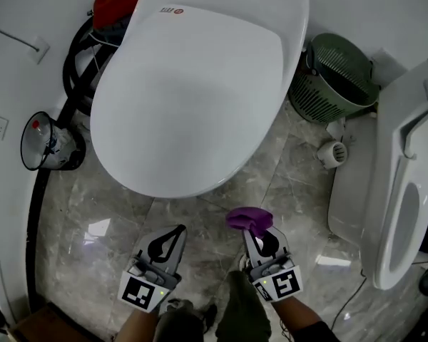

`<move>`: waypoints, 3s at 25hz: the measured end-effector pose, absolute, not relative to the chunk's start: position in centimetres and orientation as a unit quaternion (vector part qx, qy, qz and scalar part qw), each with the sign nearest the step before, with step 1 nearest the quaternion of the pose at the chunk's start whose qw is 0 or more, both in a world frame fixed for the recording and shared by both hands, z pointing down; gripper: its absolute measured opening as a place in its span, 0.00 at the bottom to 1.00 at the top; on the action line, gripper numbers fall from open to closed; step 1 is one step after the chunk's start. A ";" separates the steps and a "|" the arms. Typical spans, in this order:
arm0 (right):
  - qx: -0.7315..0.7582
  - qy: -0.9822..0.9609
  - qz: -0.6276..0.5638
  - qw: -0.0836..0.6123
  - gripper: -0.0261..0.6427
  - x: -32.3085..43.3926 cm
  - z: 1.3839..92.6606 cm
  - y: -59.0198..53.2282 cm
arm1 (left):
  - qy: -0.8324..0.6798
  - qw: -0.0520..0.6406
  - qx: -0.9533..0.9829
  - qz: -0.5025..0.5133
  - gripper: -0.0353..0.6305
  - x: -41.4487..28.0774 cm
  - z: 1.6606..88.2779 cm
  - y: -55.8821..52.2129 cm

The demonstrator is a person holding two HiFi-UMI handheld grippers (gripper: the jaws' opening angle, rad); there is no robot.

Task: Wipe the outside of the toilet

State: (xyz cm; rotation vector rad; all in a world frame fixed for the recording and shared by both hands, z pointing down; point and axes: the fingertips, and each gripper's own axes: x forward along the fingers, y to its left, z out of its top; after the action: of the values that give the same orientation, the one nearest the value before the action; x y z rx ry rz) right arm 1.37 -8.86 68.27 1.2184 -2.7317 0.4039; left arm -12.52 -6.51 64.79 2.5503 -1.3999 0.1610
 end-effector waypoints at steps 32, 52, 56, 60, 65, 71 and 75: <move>0.405 -0.896 0.157 0.089 0.14 -0.1 32.1 -1.3 | -0.549 0.126 0.822 0.086 0.06 -17.1 30.2 0.5; 0.375 -0.919 0.114 0.048 0.14 -5.9 13.1 4.7 | -0.493 0.090 0.863 0.060 0.06 -19.7 12.0 7.7; 0.379 -0.917 0.113 0.045 0.14 -6.3 10.6 6.4 | -0.484 0.076 0.870 0.064 0.06 -20.3 9.8 9.7; 0.379 -0.917 0.108 0.053 0.14 -7.2 9.3 9.0 | -0.483 0.066 0.870 0.068 0.06 -21.6 8.4 12.1; 0.381 -0.918 0.097 0.045 0.14 -7.1 7.5 11.4 | -0.489 0.053 0.868 0.064 0.06 -22.2 6.4 14.7; 0.398 -0.913 0.076 0.039 0.14 -6.8 5.4 13.7 | -0.492 0.043 0.867 0.065 0.06 -23.1 5.3 18.0; 0.400 -0.913 0.071 0.033 0.14 -7.6 4.7 15.4 | -0.494 0.042 0.866 0.061 0.06 -23.9 4.8 19.9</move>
State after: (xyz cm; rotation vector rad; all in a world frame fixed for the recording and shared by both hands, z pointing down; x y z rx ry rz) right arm -7.58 15.37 4.73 1.2315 -2.8088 0.2193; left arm -23.93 19.86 4.81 2.6509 -1.5109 0.1870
